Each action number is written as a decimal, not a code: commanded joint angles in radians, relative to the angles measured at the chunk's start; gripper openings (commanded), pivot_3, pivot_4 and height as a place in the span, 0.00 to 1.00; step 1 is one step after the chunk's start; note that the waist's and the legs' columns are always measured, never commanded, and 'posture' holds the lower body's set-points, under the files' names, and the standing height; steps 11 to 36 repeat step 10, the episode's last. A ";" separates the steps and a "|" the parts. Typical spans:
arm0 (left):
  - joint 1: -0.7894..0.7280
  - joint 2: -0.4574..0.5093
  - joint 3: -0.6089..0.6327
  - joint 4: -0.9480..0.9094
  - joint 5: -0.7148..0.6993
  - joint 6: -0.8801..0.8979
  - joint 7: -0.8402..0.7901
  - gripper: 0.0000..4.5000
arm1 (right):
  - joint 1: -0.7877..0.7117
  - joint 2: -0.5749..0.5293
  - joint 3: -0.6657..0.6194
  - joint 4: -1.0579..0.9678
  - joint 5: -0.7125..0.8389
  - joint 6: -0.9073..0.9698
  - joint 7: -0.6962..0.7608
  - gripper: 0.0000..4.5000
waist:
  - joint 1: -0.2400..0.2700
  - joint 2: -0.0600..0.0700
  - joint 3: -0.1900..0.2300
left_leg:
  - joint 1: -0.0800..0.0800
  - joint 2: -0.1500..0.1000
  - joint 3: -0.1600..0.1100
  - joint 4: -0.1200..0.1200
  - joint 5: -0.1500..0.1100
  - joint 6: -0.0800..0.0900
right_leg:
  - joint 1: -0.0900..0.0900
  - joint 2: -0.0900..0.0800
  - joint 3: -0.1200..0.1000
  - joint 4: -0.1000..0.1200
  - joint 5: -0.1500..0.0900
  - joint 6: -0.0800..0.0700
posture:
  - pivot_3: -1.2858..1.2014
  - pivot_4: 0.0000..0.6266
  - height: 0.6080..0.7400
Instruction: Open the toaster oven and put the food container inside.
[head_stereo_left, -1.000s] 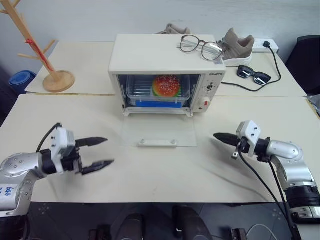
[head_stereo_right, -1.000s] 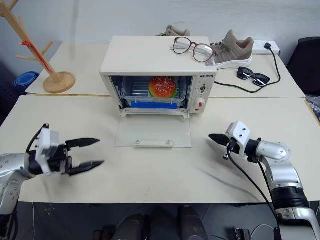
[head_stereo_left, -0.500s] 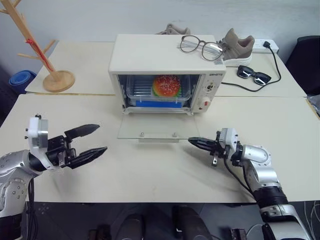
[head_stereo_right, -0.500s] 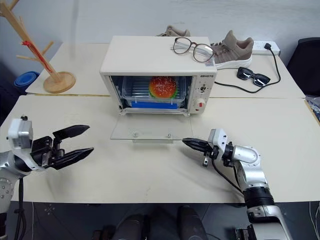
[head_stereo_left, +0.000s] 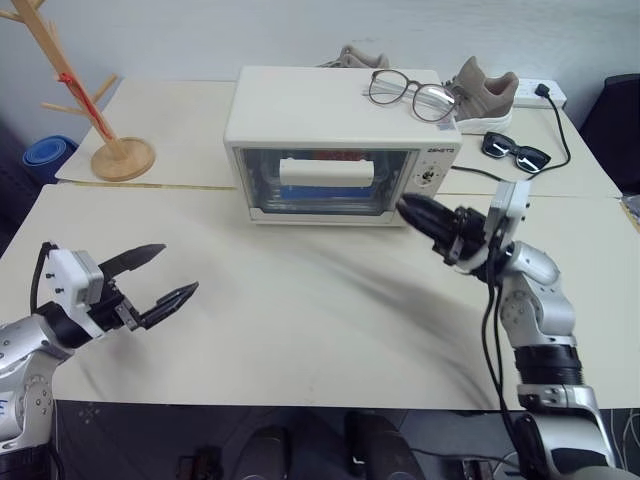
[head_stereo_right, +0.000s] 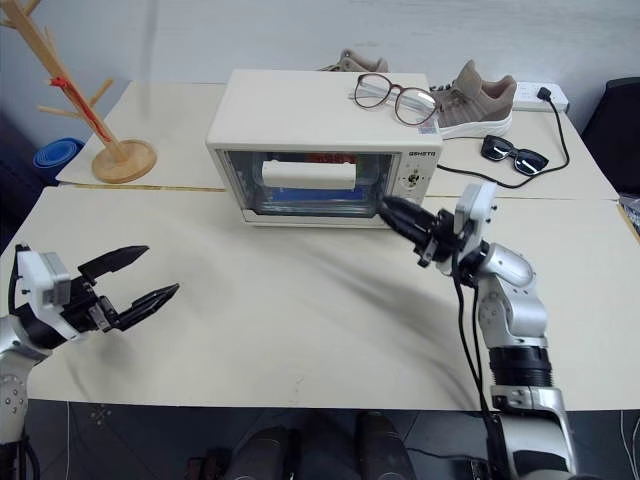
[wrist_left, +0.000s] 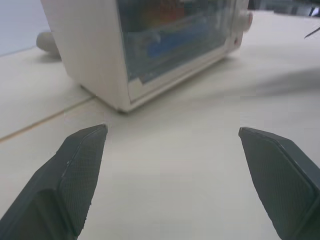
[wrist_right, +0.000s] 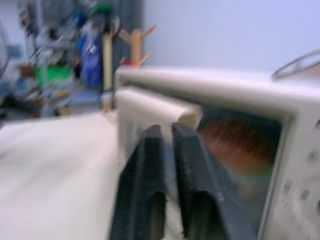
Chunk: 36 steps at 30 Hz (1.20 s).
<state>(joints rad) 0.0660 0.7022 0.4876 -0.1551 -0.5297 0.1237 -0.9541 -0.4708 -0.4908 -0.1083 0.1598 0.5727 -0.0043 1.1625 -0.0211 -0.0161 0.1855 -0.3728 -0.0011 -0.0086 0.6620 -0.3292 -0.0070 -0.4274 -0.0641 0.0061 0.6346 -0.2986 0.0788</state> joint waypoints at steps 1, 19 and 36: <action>0.053 0.019 0.018 -0.024 0.033 -0.047 -0.018 1.00 | 0.049 -0.080 0.017 -0.008 -0.045 -0.090 0.163 0.42 | -0.003 0.000 0.000 | 0.000 0.000 0.001 0.000 0.000 0.001 | 0.000 0.000 0.000 0.000 0.000 0.000 | 0.52 0.24 1.00; 0.222 0.034 -0.003 -0.057 0.067 -0.084 -0.094 1.00 | 0.159 -0.177 0.024 0.110 -0.092 -0.219 0.367 0.99 | -0.007 0.000 0.000 | 0.004 0.002 0.002 0.000 0.000 0.001 | 0.001 0.001 0.002 -0.001 0.000 0.000 | 0.52 0.24 1.00; 0.222 0.034 -0.003 -0.057 0.067 -0.084 -0.094 1.00 | 0.159 -0.177 0.024 0.110 -0.092 -0.219 0.367 0.99 | -0.007 0.000 0.000 | 0.004 0.002 0.002 0.000 0.000 0.001 | 0.001 0.001 0.002 -0.001 0.000 0.000 | 0.52 0.24 1.00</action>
